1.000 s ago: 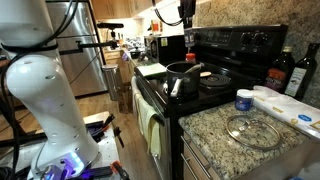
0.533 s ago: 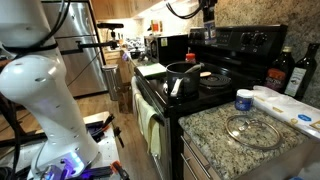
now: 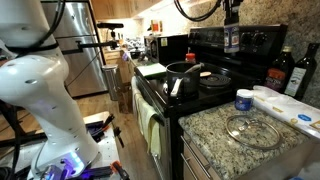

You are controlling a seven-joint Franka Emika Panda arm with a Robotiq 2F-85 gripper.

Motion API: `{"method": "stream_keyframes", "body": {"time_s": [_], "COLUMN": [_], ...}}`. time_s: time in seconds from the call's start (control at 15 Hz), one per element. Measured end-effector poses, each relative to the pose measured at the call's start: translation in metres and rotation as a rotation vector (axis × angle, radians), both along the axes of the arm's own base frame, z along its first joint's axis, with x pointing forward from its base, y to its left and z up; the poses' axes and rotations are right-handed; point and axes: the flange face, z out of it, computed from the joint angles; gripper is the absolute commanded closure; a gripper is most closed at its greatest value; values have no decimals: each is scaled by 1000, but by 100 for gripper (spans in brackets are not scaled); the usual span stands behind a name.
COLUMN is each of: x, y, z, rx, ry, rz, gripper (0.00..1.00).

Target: Pick the two bottles on the stove and place them on the counter, then pick the cooking stick from the pot and place it on the stove

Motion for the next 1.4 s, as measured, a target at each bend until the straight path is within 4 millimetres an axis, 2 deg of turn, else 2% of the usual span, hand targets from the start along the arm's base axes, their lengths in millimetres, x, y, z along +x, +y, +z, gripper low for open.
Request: {"method": "stream_keyframes", "body": {"time_s": [0.2,0.47,0.8,1.0,1.2,1.4], "x": [-16,-35,-60,-71,-82,-88], "y": [-34,-49,-45,-41,-39,-37], "z": [-22,-66,-139,-174,-196,-207], "rx": [34,63,134,162,168,152], "ry": [19,33,58,84,122,153], "rz": [-65,-97,-119,-130,-134,-121], "gripper": [77,77,77,77,77,77]}}
